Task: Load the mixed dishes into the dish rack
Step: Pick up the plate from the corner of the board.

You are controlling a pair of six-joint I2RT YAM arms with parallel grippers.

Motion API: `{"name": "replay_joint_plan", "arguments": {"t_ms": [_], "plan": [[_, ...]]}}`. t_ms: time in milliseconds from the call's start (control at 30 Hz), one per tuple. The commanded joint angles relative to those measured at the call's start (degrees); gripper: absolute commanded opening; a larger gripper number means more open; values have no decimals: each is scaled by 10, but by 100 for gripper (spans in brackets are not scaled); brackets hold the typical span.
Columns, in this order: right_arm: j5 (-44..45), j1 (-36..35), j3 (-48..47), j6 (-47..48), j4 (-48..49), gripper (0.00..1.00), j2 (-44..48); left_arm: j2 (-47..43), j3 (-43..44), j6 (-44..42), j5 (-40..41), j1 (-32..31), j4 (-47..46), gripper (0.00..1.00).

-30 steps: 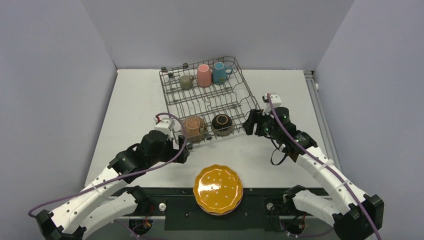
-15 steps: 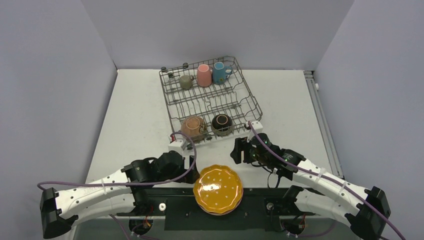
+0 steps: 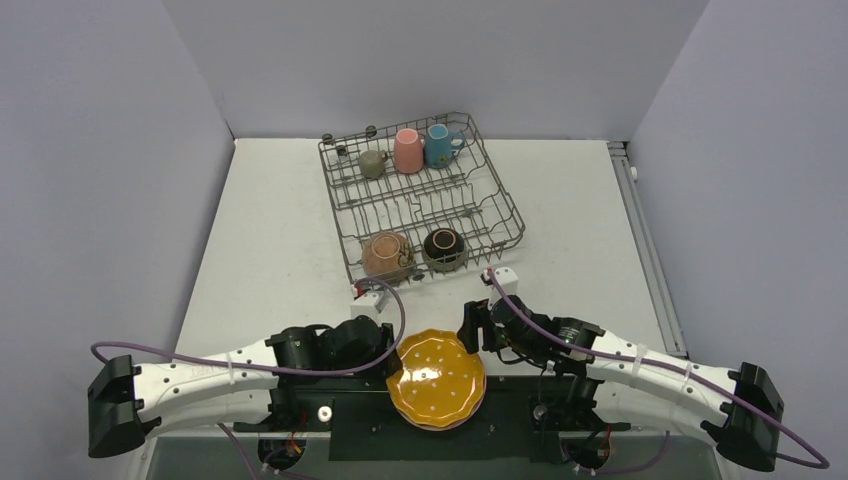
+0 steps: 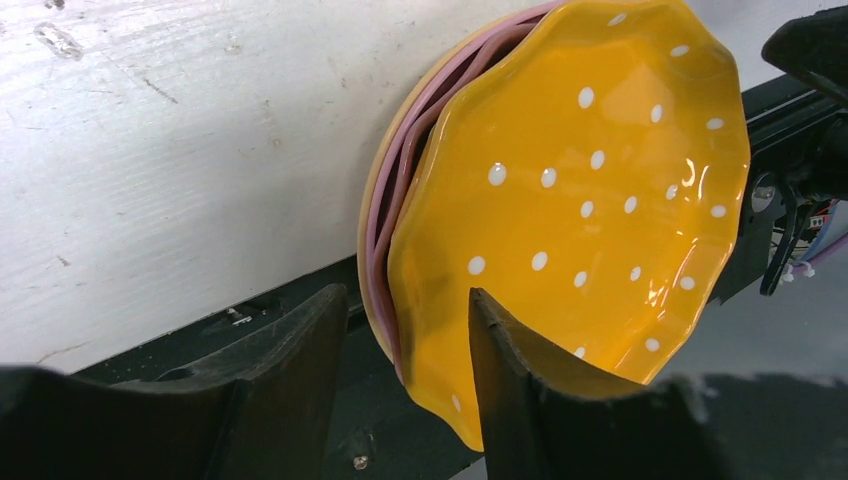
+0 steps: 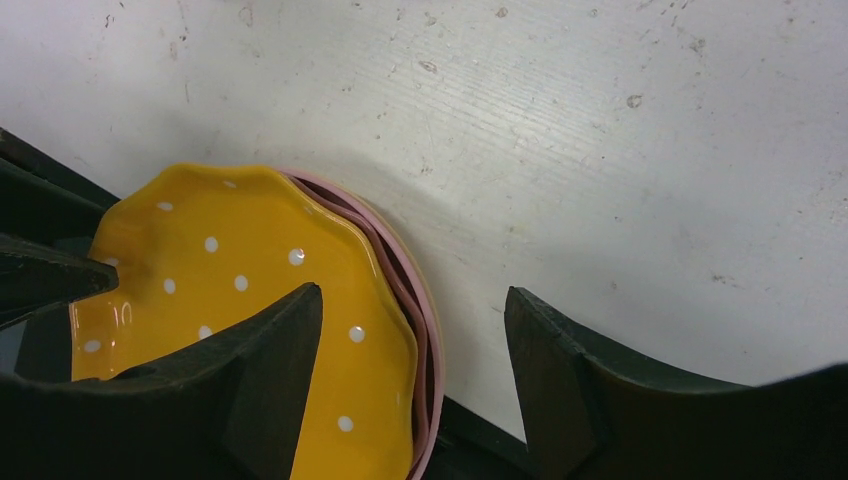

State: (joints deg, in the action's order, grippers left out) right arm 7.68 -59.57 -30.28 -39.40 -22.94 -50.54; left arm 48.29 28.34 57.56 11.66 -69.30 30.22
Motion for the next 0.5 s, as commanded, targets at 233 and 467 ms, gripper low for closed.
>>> {"name": "replay_joint_plan", "arguments": {"t_ms": [233,467], "plan": [[40,-24,16,-32,0,62,35,42,-3,7,-12,-3,-73,4],[38,-24,15,-33,-23,62,63,-7,32,2,25,-3,-11,0]]}}
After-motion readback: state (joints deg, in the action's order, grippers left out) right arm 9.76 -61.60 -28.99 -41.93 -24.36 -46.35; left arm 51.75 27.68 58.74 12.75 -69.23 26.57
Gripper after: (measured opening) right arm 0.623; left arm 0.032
